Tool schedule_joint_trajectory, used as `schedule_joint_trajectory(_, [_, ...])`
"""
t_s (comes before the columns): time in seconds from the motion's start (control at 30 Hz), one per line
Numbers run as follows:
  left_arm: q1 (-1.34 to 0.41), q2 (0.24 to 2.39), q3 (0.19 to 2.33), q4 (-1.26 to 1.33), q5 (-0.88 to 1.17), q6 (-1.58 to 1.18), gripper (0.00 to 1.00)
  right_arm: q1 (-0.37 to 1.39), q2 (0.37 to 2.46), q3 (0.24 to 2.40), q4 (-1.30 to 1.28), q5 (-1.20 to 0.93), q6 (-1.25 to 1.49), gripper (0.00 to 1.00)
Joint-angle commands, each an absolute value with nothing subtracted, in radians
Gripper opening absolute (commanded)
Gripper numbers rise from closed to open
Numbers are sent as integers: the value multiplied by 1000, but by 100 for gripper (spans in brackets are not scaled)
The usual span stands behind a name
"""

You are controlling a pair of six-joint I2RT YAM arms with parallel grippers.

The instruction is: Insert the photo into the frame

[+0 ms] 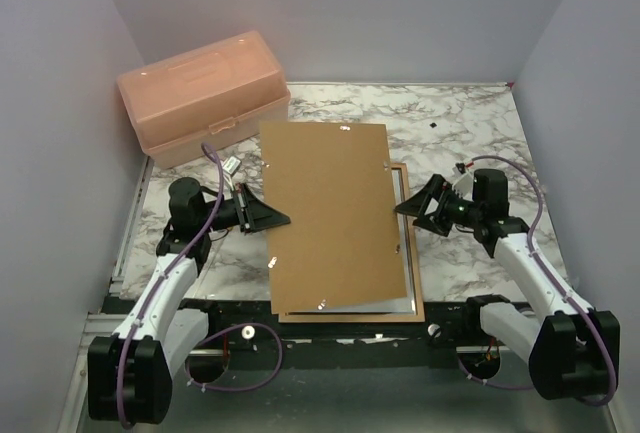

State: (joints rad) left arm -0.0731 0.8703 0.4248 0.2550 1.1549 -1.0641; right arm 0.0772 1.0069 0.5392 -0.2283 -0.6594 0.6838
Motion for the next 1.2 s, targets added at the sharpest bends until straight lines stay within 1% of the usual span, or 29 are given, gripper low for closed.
schedule_joint_trajectory(0.0, [-68, 909, 405, 346, 1145, -1039, 0, 41, 1008, 535, -287, -629, 633, 93])
schedule_joint_trajectory(0.3, [-68, 1033, 390, 351, 1141, -987, 0, 6, 1063, 516, -302, -630, 598, 92])
schedule_joint_trajectory(0.5, [-73, 1158, 399, 415, 1159, -1013, 0, -23, 1092, 505, -302, -610, 585, 92])
schedule_joint_trajectory(0.77, [-138, 1311, 443, 439, 1164, -1032, 0, -28, 1125, 490, -283, -607, 596, 92])
schedule_joint_trajectory(1.17, [-194, 1456, 429, 667, 1137, -1134, 0, -29, 1180, 431, -200, -653, 631, 91])
